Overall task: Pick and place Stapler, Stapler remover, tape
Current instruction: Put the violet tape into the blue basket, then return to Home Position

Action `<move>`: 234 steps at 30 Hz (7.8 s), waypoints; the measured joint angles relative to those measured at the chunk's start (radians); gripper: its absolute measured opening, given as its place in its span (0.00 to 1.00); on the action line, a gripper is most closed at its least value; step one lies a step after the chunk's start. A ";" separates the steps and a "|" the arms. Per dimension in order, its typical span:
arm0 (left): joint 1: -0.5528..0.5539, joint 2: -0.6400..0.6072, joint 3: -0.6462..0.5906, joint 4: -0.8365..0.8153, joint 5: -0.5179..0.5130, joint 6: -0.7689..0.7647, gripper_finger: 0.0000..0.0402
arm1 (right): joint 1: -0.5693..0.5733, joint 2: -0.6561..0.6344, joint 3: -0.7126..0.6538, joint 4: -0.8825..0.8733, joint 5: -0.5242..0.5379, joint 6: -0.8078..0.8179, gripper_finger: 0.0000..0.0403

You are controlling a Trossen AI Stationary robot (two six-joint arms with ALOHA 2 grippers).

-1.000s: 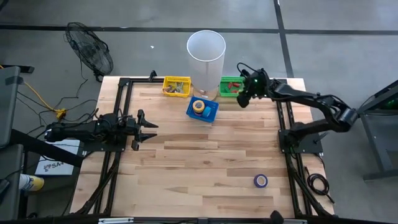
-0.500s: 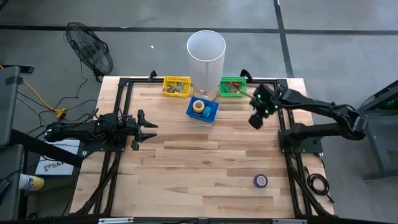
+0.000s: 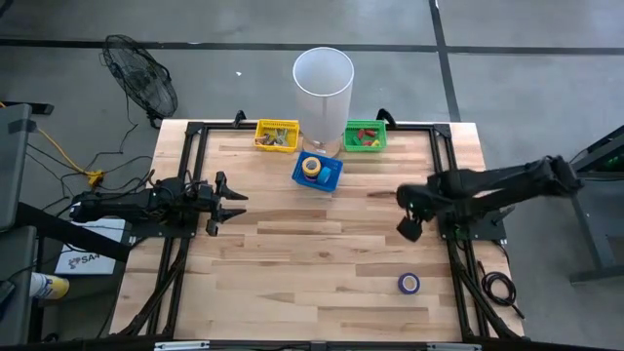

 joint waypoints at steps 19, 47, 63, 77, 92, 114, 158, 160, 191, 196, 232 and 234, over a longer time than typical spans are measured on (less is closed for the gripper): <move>0.000 0.000 0.000 0.000 0.001 0.000 0.43 | 0.595 0.112 0.000 0.259 0.200 0.506 0.66; 0.000 0.000 0.000 0.000 0.002 0.000 0.43 | 0.763 0.454 0.000 0.369 0.086 0.655 0.58; 0.000 0.000 0.000 0.000 0.002 0.000 0.43 | 0.763 0.460 0.000 0.354 0.141 0.584 0.07; 0.000 0.000 0.000 0.000 0.002 0.000 0.43 | 0.594 0.460 -0.001 0.391 0.739 0.202 0.07; 0.000 0.000 0.000 0.000 0.002 0.000 0.43 | 0.171 0.460 -0.001 1.100 0.949 -0.718 0.07; 0.000 0.000 0.000 -0.001 -0.005 0.000 0.43 | -0.040 0.732 0.000 1.617 0.887 -1.526 0.07; 0.000 0.000 0.000 -0.001 -0.006 0.000 0.43 | -0.121 0.788 0.000 1.754 0.792 -1.676 0.49; 0.000 0.000 0.000 -0.001 -0.006 0.000 0.43 | -0.112 0.788 0.000 1.754 0.822 -1.664 0.54; 0.000 0.000 0.000 -0.001 -0.006 0.000 0.43 | -0.019 0.786 0.000 1.657 1.010 -1.564 0.63; 0.000 0.000 0.000 -0.001 -0.006 0.000 0.43 | -0.019 0.786 0.000 1.648 1.010 -1.545 0.63; 0.000 0.000 0.000 -0.001 -0.006 0.000 0.43 | -0.027 0.446 0.000 1.134 0.711 -0.960 0.63; 0.000 0.000 0.000 -0.001 -0.005 0.000 0.43 | -0.040 0.398 0.000 1.070 0.597 -0.862 0.63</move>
